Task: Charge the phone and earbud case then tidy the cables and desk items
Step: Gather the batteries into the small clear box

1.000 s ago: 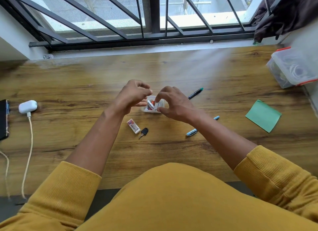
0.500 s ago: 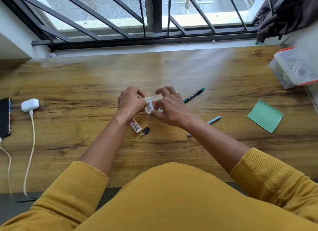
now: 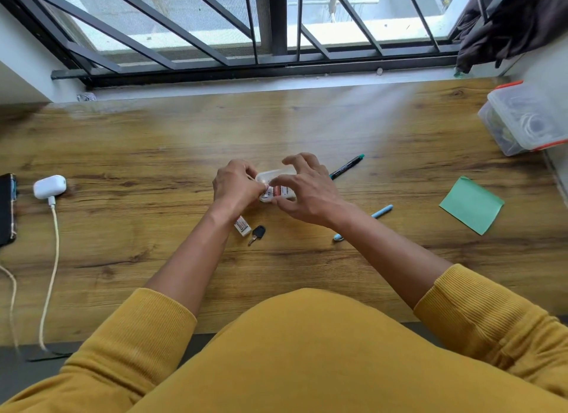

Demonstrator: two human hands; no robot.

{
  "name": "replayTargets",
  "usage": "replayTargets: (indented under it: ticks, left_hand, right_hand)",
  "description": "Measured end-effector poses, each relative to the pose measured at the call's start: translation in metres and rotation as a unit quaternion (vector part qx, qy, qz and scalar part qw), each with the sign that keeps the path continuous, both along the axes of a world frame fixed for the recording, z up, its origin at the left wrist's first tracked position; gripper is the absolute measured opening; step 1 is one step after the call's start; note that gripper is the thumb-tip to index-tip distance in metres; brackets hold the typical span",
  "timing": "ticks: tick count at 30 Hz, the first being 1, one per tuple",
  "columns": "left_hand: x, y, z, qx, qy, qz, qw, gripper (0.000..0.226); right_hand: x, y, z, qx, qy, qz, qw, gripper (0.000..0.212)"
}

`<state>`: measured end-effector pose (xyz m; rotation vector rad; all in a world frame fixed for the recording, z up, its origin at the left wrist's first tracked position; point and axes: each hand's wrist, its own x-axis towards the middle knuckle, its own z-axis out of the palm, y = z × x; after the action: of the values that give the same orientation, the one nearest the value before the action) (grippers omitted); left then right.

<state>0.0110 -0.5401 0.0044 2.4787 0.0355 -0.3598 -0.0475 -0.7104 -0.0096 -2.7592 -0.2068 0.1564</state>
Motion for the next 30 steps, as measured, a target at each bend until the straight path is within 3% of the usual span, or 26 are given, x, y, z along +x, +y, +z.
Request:
replayTargets:
  ticks: [10, 17, 22, 30]
  left_hand:
    - [-0.001, -0.008, -0.009, 0.037, -0.011, -0.012, 0.999, 0.030]
    - [-0.005, -0.001, -0.009, -0.043, 0.023, 0.009, 0.999, 0.025]
    - [-0.016, 0.006, -0.015, -0.099, 0.026, 0.063, 0.993, 0.015]
    - [-0.026, 0.002, -0.011, -0.127, 0.005, 0.100, 0.987, 0.009]
  right_hand:
    - [-0.003, -0.003, -0.003, -0.035, 0.006, -0.002, 0.999, 0.038]
    - [-0.006, -0.006, 0.000, -0.017, 0.018, -0.002, 1.000, 0.038]
    - [-0.009, -0.013, 0.001, 0.087, 0.012, -0.074, 0.993, 0.056]
    - [-0.011, -0.014, 0.005, 0.220, 0.024, -0.182, 0.958, 0.040]
